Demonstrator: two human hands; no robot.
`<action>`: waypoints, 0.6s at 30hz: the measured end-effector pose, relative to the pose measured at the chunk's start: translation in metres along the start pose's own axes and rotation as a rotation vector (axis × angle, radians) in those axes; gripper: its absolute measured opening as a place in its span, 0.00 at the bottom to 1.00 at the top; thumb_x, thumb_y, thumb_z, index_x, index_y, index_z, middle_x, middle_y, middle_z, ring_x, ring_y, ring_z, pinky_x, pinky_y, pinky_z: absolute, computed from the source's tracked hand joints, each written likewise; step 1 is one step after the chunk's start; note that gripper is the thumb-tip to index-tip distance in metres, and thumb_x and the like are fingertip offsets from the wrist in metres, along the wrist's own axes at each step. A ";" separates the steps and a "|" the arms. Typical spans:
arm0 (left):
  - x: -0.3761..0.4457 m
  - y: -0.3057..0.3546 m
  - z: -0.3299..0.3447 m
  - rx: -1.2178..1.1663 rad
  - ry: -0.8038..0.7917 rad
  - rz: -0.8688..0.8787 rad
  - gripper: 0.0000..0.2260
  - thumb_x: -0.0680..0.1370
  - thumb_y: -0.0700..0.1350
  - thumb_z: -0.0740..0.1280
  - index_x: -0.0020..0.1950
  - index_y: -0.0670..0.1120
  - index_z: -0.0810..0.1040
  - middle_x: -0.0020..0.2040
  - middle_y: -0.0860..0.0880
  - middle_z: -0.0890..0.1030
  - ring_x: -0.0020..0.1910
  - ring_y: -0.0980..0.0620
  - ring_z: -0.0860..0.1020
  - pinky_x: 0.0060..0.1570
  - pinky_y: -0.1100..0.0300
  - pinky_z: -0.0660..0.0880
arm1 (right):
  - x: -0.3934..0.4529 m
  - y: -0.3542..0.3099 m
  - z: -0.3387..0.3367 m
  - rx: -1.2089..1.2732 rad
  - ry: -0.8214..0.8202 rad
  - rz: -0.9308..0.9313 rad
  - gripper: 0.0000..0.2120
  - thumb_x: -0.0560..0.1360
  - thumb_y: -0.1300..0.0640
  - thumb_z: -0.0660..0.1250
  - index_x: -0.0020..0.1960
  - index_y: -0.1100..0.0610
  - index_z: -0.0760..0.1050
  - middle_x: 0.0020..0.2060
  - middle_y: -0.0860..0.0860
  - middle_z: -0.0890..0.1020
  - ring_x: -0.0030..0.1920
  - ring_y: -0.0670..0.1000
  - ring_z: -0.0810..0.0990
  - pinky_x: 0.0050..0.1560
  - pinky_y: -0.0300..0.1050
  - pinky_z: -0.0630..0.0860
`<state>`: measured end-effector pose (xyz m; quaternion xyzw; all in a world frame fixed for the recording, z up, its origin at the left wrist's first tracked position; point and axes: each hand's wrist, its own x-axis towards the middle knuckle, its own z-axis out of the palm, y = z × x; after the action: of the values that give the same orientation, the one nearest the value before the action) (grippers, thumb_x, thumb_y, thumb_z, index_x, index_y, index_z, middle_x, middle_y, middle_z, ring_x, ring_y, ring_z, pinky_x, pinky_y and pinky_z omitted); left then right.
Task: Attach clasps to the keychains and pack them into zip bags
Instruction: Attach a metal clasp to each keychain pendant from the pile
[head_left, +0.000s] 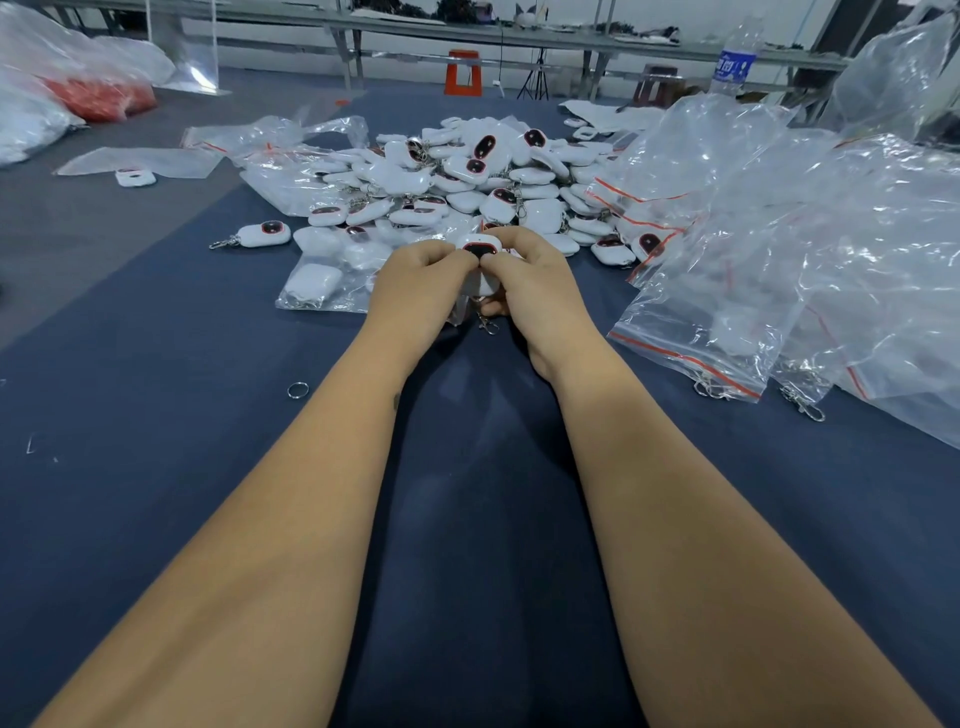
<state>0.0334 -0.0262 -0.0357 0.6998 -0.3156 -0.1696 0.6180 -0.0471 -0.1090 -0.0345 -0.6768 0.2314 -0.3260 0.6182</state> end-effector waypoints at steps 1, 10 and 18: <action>0.000 0.001 0.000 -0.001 -0.001 -0.002 0.08 0.68 0.51 0.65 0.32 0.48 0.76 0.32 0.47 0.76 0.32 0.49 0.71 0.40 0.55 0.68 | 0.000 0.000 0.000 -0.008 0.003 -0.002 0.10 0.77 0.63 0.61 0.47 0.51 0.78 0.38 0.51 0.80 0.36 0.48 0.78 0.36 0.40 0.76; 0.001 0.000 0.000 -0.034 0.006 0.006 0.07 0.68 0.51 0.65 0.35 0.49 0.76 0.33 0.46 0.76 0.32 0.49 0.71 0.37 0.56 0.68 | -0.001 0.000 0.000 -0.019 -0.006 -0.004 0.09 0.76 0.62 0.62 0.46 0.50 0.78 0.39 0.52 0.80 0.38 0.49 0.77 0.37 0.41 0.75; 0.001 0.001 0.000 -0.049 0.018 0.003 0.05 0.68 0.51 0.65 0.34 0.52 0.76 0.33 0.50 0.76 0.33 0.49 0.72 0.39 0.55 0.69 | -0.003 -0.003 0.001 -0.005 -0.005 -0.009 0.11 0.76 0.64 0.62 0.45 0.49 0.79 0.37 0.48 0.80 0.37 0.48 0.77 0.36 0.40 0.75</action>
<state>0.0342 -0.0268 -0.0347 0.6855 -0.3066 -0.1701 0.6381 -0.0486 -0.1062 -0.0318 -0.6799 0.2279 -0.3265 0.6157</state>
